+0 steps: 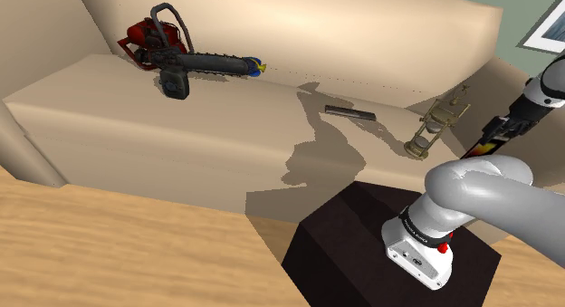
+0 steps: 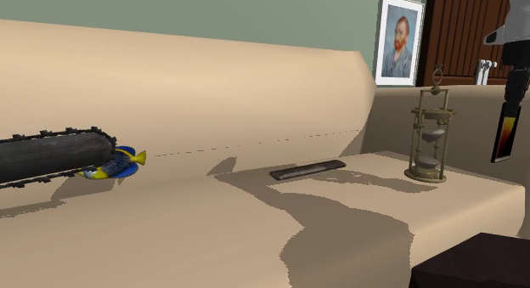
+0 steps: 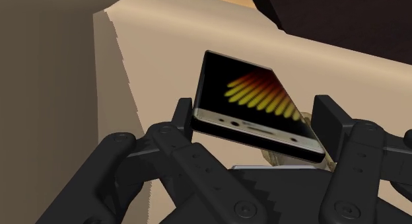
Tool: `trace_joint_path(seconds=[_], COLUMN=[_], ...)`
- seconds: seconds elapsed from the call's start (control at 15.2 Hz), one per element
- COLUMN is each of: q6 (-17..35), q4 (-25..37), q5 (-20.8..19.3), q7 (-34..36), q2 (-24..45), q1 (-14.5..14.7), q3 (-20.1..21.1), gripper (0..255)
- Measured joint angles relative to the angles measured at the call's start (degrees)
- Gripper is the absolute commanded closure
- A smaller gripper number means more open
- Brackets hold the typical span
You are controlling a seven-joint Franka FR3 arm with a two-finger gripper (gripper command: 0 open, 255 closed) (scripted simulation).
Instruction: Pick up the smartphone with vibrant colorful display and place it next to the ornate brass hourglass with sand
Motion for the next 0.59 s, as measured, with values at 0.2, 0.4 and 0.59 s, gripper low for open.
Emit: trace_joint_path(seconds=[0.2,0.4,0.59], q6=[1.6,3.2,3.8], q4=[-1.9,-3.6,-4.1], q5=[-1.7,-3.3,-4.0], q7=[0.2,0.6,0.6], q2=[-0.3,-0.4,-0.4], q1=[-0.6,-1.0,-1.2], q3=[-1.8,-3.5,-4.3], gripper=[255,255,255])
